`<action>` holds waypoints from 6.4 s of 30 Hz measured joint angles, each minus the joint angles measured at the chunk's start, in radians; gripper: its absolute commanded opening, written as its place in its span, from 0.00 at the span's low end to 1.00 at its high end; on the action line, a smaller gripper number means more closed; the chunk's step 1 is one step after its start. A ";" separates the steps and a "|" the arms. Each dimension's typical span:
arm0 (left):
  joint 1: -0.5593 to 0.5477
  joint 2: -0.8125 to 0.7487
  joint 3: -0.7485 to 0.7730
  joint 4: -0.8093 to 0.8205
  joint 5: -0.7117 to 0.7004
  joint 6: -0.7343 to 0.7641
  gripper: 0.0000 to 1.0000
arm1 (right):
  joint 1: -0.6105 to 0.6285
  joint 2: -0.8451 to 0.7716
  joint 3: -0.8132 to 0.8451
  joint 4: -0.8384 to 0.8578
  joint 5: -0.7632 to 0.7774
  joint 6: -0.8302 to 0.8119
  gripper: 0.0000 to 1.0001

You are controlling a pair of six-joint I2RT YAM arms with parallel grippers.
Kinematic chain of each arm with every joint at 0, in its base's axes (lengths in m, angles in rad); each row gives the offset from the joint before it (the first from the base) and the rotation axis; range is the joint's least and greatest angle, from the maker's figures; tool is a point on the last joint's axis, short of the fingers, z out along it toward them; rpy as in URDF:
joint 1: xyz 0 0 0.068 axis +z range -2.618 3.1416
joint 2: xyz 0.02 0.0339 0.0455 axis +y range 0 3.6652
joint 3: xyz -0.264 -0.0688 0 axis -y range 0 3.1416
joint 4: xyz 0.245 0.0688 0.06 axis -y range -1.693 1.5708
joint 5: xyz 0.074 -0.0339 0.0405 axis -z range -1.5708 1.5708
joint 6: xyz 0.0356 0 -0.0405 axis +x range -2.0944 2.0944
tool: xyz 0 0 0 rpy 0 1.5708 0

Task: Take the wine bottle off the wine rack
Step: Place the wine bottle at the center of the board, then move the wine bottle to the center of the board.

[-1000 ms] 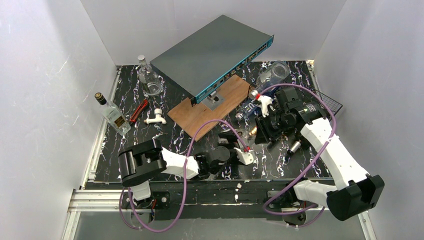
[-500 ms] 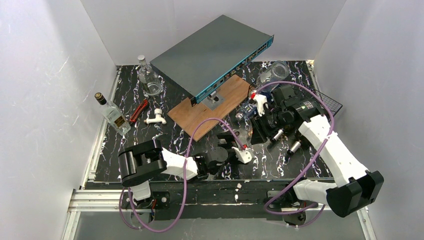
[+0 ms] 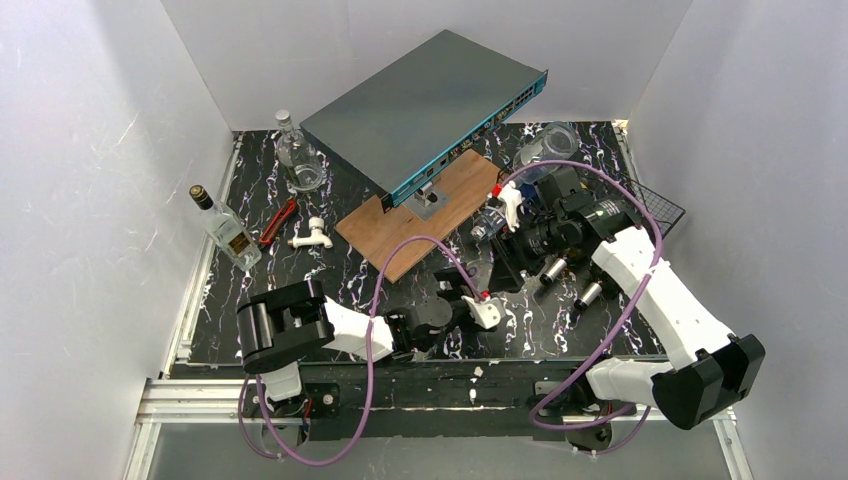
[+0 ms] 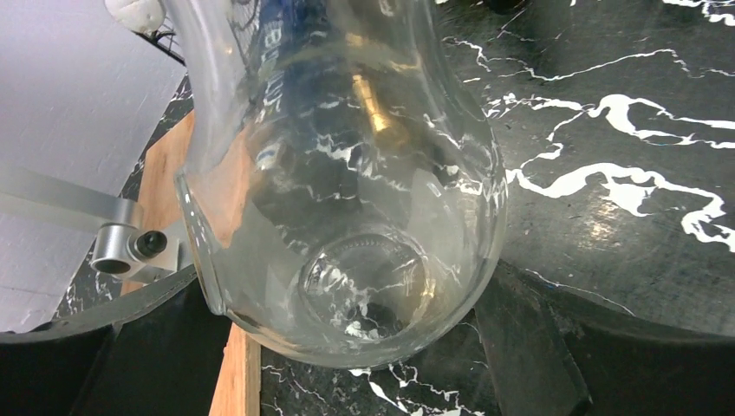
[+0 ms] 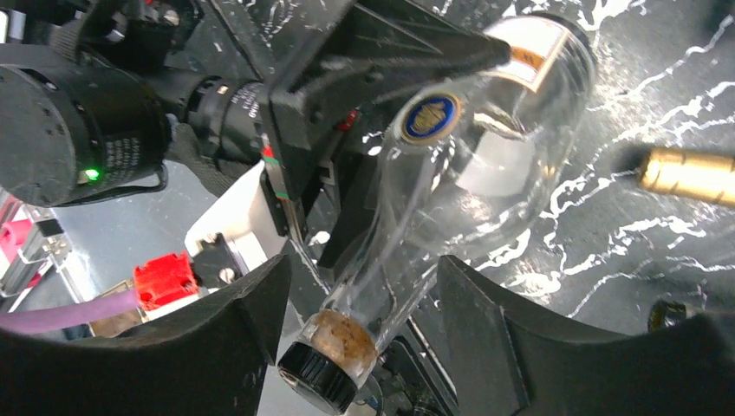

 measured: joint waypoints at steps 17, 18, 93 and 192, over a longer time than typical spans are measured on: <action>-0.011 0.000 0.000 0.005 0.014 -0.004 0.95 | 0.018 0.016 0.024 0.051 -0.072 0.010 0.83; -0.011 0.000 0.000 0.005 0.010 -0.004 0.95 | 0.018 0.016 0.024 0.052 -0.072 0.011 0.84; 0.163 -0.557 -0.206 -0.384 0.180 -0.774 0.98 | -0.514 -0.196 -0.230 0.560 -0.438 0.185 0.98; 0.840 -0.658 0.481 -1.769 0.061 -0.842 0.00 | -0.633 -0.163 -0.311 0.604 -0.536 0.107 0.98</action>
